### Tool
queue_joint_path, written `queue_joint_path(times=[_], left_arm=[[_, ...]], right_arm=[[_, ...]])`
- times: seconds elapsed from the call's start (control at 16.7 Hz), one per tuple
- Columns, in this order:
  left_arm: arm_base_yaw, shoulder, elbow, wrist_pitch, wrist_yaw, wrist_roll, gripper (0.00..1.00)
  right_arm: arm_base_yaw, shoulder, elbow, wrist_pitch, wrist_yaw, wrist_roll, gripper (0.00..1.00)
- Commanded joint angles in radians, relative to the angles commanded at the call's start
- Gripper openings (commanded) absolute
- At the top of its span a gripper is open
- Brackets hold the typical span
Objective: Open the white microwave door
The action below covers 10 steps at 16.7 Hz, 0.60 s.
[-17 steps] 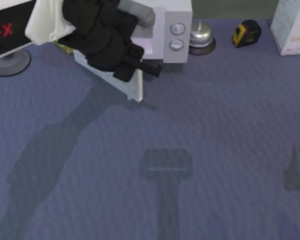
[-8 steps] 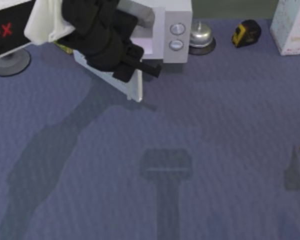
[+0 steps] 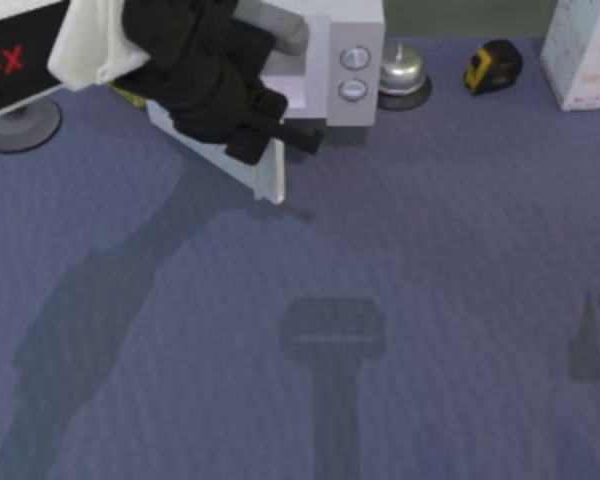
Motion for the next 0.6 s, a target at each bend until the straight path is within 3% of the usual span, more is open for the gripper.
queue_joint_path(times=[0.36,0.6], left_arm=[[-0.004,-0.001,-0.003,0.0,0.009,-0.001,0.0],[0.026,-0.035,-0.041,0.003,0.048,0.079,0.0]], right_arm=[[0.0,0.0,0.0,0.0,0.0,0.0,1.0],[0.0,0.0,0.0,0.0,0.0,0.0,1.0]])
